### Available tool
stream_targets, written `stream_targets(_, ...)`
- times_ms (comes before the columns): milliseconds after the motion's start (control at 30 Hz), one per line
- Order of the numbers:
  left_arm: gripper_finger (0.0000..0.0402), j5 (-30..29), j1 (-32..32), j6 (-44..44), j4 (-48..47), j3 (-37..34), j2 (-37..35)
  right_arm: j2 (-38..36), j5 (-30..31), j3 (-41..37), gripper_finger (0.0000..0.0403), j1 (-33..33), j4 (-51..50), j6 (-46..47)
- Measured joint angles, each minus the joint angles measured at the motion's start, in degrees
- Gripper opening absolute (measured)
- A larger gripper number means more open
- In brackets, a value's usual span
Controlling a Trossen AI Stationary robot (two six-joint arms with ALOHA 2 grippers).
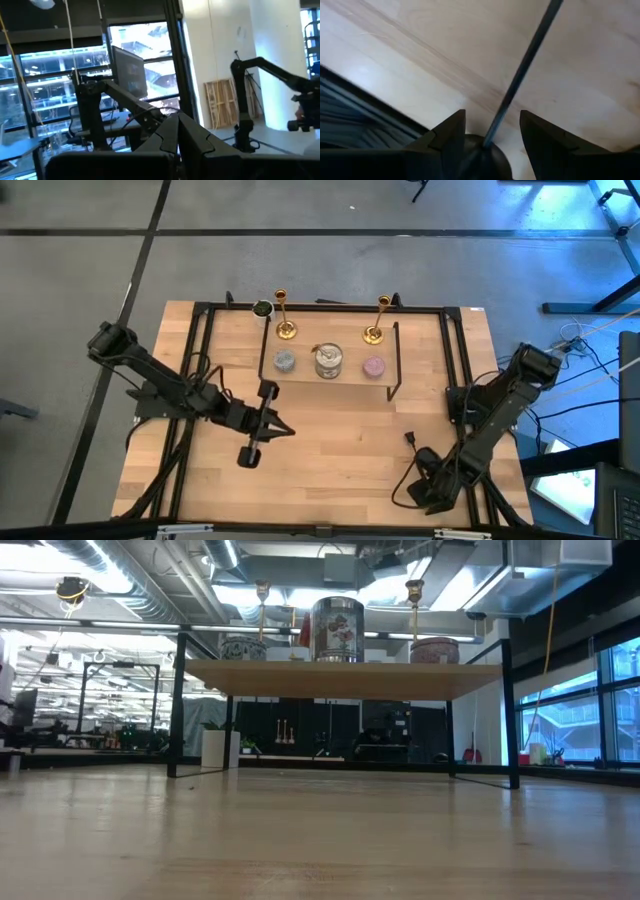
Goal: Pick & Place candle stick holders
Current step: Put the black candle holder on the shelf
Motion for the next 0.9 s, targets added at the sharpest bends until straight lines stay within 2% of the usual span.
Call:
stream_targets(133,0.0004,0.0,-0.1,0.4,0.7,0.0,0.0,1.9,-2.5,0.0,0.0191,0.5,0.1,0.5)
stream_targets(367,0.0004,-0.1,0.5,0.5,0.9,0.0,0.0,3.2,-2.7,0.0,0.0190,1.3,0.4,0.7)
stream_targets(500,0.0004,-0.1,0.8,0.5,0.8,0.0,0.0,3.2,-2.5,0.0,0.0175,1.3,0.6,0.4)
stream_targets(633,0.0004,-0.1,0.4,0.7,0.7,0.0,0.0,3.2,-2.4,0.0,0.0133,1.3,0.1,0.4)
stream_targets(900,0.0004,-0.7,0.2,1.4,0.7,0.0,0.0,3.2,-0.9,0.0,0.0017,1.2,0.1,-1.0)
